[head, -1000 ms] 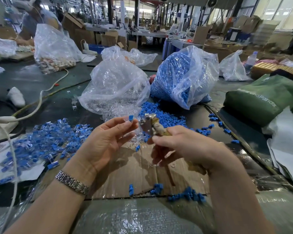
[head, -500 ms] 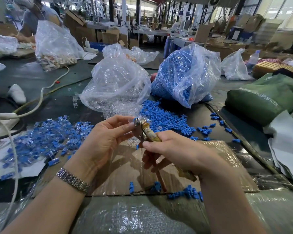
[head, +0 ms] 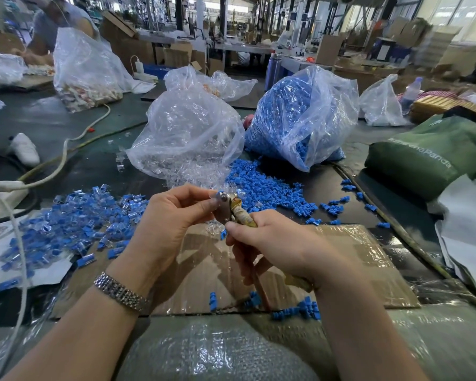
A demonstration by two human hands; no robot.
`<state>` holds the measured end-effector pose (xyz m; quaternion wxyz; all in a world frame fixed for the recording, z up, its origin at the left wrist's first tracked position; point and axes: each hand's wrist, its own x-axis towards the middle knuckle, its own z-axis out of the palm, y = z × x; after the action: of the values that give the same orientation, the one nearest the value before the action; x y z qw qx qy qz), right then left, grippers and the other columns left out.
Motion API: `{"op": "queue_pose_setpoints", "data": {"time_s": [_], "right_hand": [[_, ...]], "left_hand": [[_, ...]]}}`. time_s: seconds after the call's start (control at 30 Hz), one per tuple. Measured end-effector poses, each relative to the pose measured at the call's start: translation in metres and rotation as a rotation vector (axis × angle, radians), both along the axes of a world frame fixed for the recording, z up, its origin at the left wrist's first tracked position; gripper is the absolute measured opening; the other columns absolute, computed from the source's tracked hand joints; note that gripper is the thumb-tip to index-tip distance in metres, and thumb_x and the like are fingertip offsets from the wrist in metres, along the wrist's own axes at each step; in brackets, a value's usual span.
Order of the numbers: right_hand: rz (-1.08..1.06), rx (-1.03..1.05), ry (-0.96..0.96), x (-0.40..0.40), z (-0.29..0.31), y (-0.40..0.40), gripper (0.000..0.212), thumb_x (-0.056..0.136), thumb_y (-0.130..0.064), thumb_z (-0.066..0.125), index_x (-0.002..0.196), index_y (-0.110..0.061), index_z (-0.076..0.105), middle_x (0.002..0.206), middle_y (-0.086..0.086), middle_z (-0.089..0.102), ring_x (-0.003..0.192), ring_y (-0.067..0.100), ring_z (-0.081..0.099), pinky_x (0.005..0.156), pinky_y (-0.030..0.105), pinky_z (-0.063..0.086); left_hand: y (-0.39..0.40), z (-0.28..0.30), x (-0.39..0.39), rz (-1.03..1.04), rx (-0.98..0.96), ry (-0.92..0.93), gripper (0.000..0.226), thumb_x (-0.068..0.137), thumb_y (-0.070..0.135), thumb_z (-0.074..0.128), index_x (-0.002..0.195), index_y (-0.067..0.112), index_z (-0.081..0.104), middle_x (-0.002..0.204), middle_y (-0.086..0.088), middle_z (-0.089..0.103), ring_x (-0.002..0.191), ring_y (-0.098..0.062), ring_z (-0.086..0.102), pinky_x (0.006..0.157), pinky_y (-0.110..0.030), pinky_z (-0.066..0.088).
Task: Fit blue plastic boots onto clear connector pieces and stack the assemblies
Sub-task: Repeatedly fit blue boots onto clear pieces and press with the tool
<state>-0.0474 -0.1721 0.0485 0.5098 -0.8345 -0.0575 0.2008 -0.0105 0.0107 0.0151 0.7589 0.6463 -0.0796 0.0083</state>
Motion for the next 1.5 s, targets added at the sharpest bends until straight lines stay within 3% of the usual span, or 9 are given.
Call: {"op": "queue_pose_setpoints", "data": {"time_s": [0.2,0.37,0.53,0.67,0.83,0.97,1.07,1.2,1.5], "right_hand": [[0.017,-0.043,-0.023,0.002,-0.002,-0.004,0.034,0.106,-0.035,0.053,0.087,-0.007,0.059,0.064,0.007,0.063,0.059,0.028,0.063,0.071,0.053,0.060],[0.025,0.031,-0.019,0.005,-0.004,-0.002,0.035,0.106,-0.034,0.053,0.096,-0.001,0.059,0.069,0.008,0.068,0.060,0.027,0.068,0.060,0.036,0.060],[-0.007,-0.047,-0.041,0.008,0.007,-0.018,0.036,0.101,-0.040,0.060,0.104,-0.005,0.065,0.081,0.005,0.076,0.071,0.020,0.074,0.070,0.035,0.062],[-0.258,-0.479,-0.227,0.020,0.004,-0.039,0.030,0.097,-0.045,0.060,0.082,-0.019,0.058,0.076,0.004,0.066,0.065,0.019,0.061,0.061,0.040,0.050],[-0.403,-0.797,-0.154,0.030,-0.024,-0.051,0.031,0.095,-0.036,0.057,0.075,-0.015,0.045,0.102,0.016,0.058,0.082,0.030,0.057,0.059,0.033,0.036],[-0.397,-0.908,-0.129,0.031,-0.033,-0.051,0.036,0.096,-0.047,0.060,0.090,-0.013,0.051,0.117,0.018,0.057,0.103,0.034,0.057,0.085,0.041,0.051],[-0.413,-0.947,-0.121,0.030,-0.036,-0.048,0.051,0.094,-0.060,0.059,0.109,-0.011,0.057,0.128,0.017,0.051,0.119,0.036,0.049,0.095,0.046,0.047],[-0.413,-0.951,-0.341,0.031,-0.033,-0.036,0.053,0.094,-0.057,0.061,0.129,-0.018,0.053,0.133,0.008,0.046,0.128,0.029,0.043,0.105,0.052,0.040],[-0.135,-0.996,-0.518,0.039,-0.039,-0.010,0.016,0.100,-0.024,0.057,0.105,-0.029,0.072,0.103,-0.004,0.061,0.110,0.023,0.052,0.090,0.045,0.030]], "left_hand": [[0.003,-0.004,0.000,-0.011,0.002,-0.006,0.024,0.072,0.013,0.076,0.095,0.004,0.077,0.097,-0.014,0.078,0.093,-0.028,0.076,0.081,-0.025,0.061],[0.003,-0.005,0.005,0.007,-0.025,-0.042,0.019,0.074,0.017,0.076,0.092,0.012,0.079,0.099,-0.012,0.078,0.094,-0.025,0.076,0.082,-0.028,0.061],[0.019,-0.010,0.014,0.159,0.008,-0.049,0.013,0.081,0.016,0.078,0.093,0.015,0.073,0.093,-0.009,0.077,0.088,-0.023,0.074,0.078,-0.030,0.061],[0.038,-0.014,0.023,0.562,0.549,-0.035,0.016,0.089,0.012,0.071,0.086,0.025,0.063,0.086,-0.002,0.068,0.082,-0.024,0.067,0.071,-0.037,0.053],[0.041,-0.012,0.017,0.764,1.133,-0.101,0.015,0.084,0.010,0.065,0.089,0.023,0.066,0.101,-0.003,0.044,0.106,-0.032,0.047,0.097,-0.051,0.034],[0.023,-0.013,0.011,0.420,1.044,-0.332,0.018,0.089,0.004,0.064,0.096,0.019,0.070,0.094,0.005,0.056,0.086,-0.010,0.054,0.079,-0.026,0.047],[0.011,-0.018,0.010,0.145,1.076,-0.357,0.021,0.093,0.008,0.065,0.106,0.023,0.072,0.096,0.011,0.064,0.085,0.004,0.057,0.068,-0.009,0.040],[0.009,-0.024,0.011,0.054,1.153,-0.335,0.021,0.094,0.019,0.067,0.113,0.027,0.071,0.103,0.013,0.066,0.094,-0.003,0.060,0.082,-0.016,0.047],[0.003,-0.028,0.012,0.021,1.196,-0.352,0.007,0.093,0.034,0.069,0.099,0.031,0.071,0.098,0.017,0.063,0.095,-0.002,0.058,0.092,-0.029,0.054]]}}
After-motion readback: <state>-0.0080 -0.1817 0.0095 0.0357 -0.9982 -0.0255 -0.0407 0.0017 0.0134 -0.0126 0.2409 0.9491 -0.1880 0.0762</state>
